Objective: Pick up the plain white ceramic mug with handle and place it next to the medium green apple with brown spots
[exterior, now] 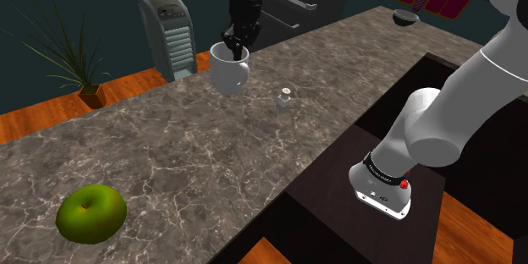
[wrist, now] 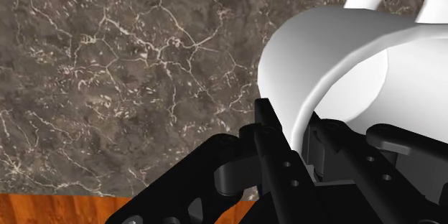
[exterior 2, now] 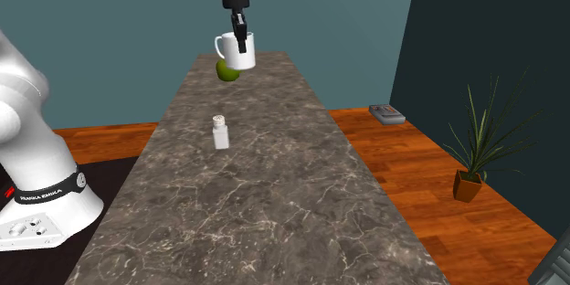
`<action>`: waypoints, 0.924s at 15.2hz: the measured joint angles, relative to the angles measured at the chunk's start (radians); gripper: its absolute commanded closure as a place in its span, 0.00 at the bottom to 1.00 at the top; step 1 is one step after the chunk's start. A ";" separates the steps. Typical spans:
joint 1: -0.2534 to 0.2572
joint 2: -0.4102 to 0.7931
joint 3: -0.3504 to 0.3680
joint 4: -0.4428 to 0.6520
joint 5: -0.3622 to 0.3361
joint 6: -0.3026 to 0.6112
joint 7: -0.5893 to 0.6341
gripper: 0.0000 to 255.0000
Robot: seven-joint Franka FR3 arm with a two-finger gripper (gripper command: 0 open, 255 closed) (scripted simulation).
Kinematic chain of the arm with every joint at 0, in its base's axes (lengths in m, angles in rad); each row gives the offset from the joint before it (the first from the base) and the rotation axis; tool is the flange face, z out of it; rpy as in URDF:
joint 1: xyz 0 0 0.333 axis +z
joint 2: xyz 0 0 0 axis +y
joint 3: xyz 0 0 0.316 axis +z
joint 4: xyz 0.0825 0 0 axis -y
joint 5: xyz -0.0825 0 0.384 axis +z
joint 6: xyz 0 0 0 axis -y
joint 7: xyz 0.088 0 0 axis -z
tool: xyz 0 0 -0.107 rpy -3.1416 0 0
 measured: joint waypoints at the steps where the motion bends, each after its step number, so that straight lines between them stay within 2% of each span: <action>1: 0.011 0.001 0.014 0.008 0.000 -0.008 0.025 1.00; 6: 0.065 0.001 0.082 -0.004 0.001 0.005 0.146 1.00; 14: 0.150 0.061 0.190 0.072 -0.019 -0.013 0.346 1.00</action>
